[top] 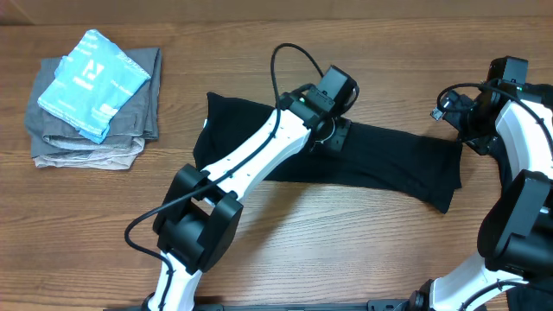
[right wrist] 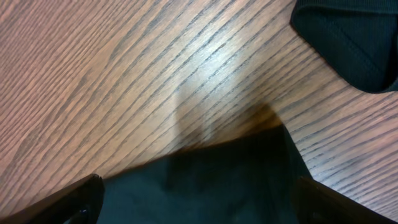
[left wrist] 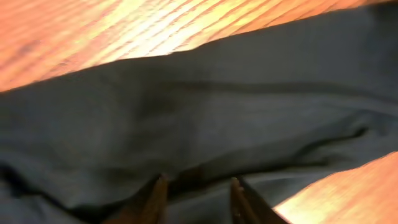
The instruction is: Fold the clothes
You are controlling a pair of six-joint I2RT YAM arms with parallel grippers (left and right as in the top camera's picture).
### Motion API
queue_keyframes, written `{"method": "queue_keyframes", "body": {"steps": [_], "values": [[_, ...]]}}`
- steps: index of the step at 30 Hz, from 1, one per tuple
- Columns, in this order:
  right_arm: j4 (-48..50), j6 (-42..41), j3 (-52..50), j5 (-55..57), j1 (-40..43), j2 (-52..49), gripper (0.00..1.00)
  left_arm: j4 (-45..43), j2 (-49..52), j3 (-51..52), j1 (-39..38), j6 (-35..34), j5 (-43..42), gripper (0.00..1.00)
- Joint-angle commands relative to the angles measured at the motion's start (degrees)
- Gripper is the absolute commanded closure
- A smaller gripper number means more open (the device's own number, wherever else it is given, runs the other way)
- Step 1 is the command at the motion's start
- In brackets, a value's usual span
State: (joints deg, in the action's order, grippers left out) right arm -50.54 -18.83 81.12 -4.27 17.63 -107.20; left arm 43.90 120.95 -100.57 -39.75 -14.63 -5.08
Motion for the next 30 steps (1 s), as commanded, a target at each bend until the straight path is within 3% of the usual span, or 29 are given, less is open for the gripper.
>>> {"method": "queue_keyframes", "body": {"steps": [1,2,4,10,17,30], "values": [[0.33,0.22,0.94,-0.35,0.13,1.11,0.00,1.62,0.44,-0.83,0.96,15.80,3.63,0.53],[0.31,0.22,0.94,-0.35,0.13,1.11,0.00,2.78,0.44,-0.83,1.09,20.02,3.65,0.46],[0.33,0.22,0.94,-0.35,0.13,1.11,0.00,4.76,0.44,-0.83,1.31,25.22,3.63,0.43],[0.33,0.22,0.94,-0.35,0.13,1.11,0.00,10.49,0.46,-0.79,1.51,38.82,3.61,0.47],[0.31,0.22,0.94,-0.35,0.13,1.11,0.00,11.17,0.57,-0.79,1.53,49.27,3.54,0.37],[0.33,0.22,0.94,-0.35,0.13,1.11,0.00,11.56,4.68,-0.74,1.49,51.93,0.55,0.40]]}}
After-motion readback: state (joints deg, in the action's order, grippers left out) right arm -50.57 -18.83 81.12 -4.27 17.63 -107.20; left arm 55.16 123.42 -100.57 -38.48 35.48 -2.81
